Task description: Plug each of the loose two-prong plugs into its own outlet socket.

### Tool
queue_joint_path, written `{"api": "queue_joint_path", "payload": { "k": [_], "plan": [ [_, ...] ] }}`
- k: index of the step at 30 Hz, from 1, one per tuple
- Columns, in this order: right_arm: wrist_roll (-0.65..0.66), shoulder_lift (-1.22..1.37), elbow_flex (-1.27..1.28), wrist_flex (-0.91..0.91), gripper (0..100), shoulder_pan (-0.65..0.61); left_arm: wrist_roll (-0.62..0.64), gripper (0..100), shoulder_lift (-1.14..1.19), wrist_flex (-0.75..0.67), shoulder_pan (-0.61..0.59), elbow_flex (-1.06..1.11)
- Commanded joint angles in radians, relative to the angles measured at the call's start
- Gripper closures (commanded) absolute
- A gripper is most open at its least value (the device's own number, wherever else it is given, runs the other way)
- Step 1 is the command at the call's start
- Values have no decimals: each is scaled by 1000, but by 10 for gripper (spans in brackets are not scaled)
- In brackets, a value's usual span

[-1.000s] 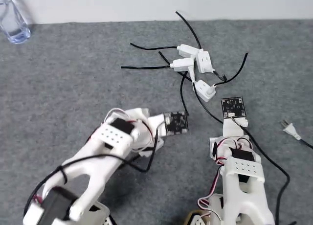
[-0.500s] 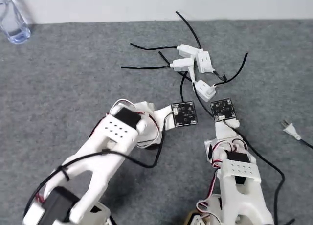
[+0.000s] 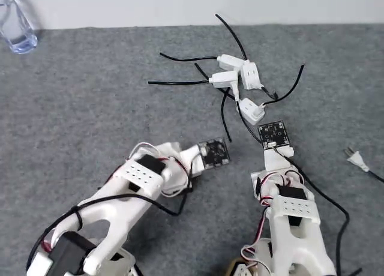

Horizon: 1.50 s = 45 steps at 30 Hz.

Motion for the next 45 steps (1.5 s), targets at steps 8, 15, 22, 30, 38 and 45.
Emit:
{"api": "queue_joint_path", "payload": {
  "k": [8, 15, 22, 30, 38, 45],
  "plan": [
    [14, -19, -6, -18, 702, -12, 6, 739, -2, -44, -43, -44],
    [14, -19, -5, -18, 702, -12, -3, 739, 192, 18, -46, -191],
    [14, -19, -5, -18, 702, -12, -9, 882, 308, 107, -18, -331],
    [15, -19, -5, -18, 702, -12, -124, 988, 311, 198, 64, -346],
    [15, -19, -5, -19, 702, -10, -265, 988, 311, 394, 166, -349],
    [15, -19, -5, -19, 702, -10, -265, 986, 311, 416, 181, -369]
  ]
}}
